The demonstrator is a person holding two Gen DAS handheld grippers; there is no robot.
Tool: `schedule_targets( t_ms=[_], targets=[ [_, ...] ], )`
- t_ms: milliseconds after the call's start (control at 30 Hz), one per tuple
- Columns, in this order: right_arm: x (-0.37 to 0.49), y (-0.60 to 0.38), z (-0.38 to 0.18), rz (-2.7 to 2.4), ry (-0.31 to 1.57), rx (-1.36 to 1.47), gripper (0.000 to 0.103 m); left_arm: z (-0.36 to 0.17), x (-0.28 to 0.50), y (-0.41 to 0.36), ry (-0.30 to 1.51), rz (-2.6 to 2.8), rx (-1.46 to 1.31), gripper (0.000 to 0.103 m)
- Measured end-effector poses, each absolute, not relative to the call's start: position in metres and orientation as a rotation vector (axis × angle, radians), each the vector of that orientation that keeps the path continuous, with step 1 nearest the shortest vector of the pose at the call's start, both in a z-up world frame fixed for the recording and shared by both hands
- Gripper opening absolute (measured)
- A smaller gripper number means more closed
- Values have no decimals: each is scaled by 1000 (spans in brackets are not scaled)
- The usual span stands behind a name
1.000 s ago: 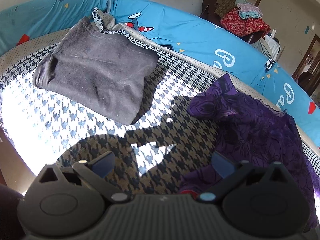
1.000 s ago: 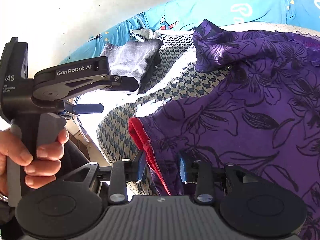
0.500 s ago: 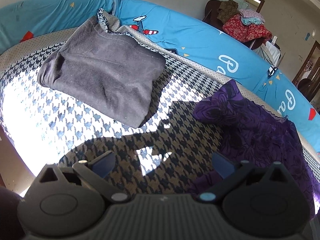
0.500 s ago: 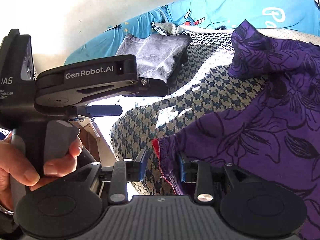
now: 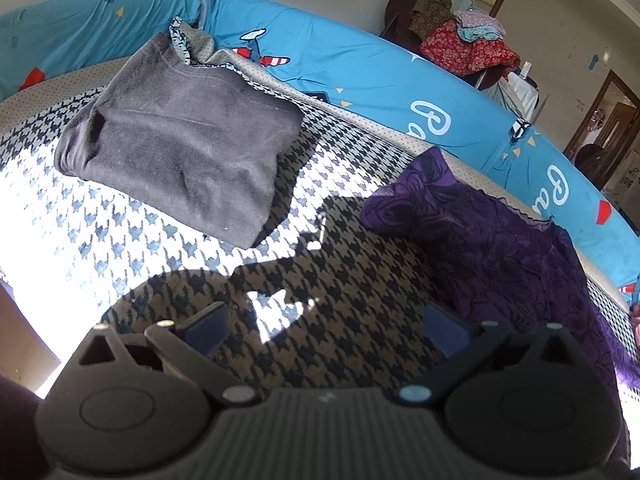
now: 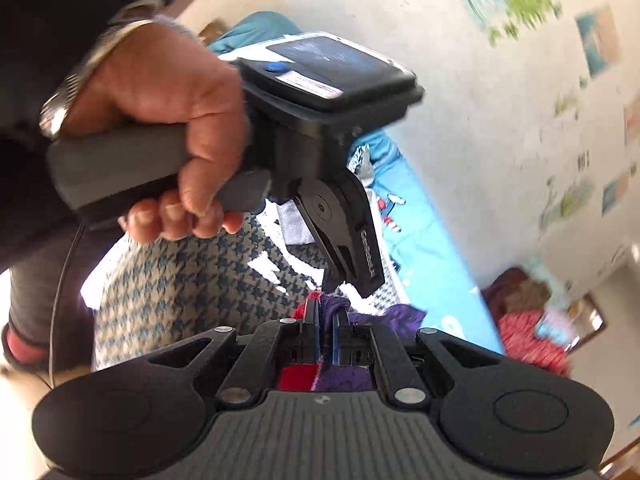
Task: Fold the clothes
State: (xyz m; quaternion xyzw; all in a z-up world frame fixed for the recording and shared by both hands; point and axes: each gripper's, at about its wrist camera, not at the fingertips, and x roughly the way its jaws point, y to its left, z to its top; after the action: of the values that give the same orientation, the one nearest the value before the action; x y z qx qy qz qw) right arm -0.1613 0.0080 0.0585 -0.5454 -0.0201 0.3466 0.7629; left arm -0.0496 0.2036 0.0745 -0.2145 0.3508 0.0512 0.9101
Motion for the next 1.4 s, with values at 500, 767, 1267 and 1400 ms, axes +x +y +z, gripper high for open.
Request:
schedule_targets(
  t_ms=[500, 767, 1267, 1400],
  targets=[
    [-143, -39, 62, 424, -244, -1331, 6, 82, -81, 140, 731, -222, -255, 103],
    [-146, -51, 68, 388, -252, -1338, 6, 90, -92, 113, 669, -352, -223, 103],
    [-145, -66, 69, 348, -293, -1358, 3, 102, -97, 102, 618, -453, -206, 103],
    [-146, -68, 69, 361, -291, -1358, 3, 98, -94, 93, 610, -459, -188, 103]
  ],
)
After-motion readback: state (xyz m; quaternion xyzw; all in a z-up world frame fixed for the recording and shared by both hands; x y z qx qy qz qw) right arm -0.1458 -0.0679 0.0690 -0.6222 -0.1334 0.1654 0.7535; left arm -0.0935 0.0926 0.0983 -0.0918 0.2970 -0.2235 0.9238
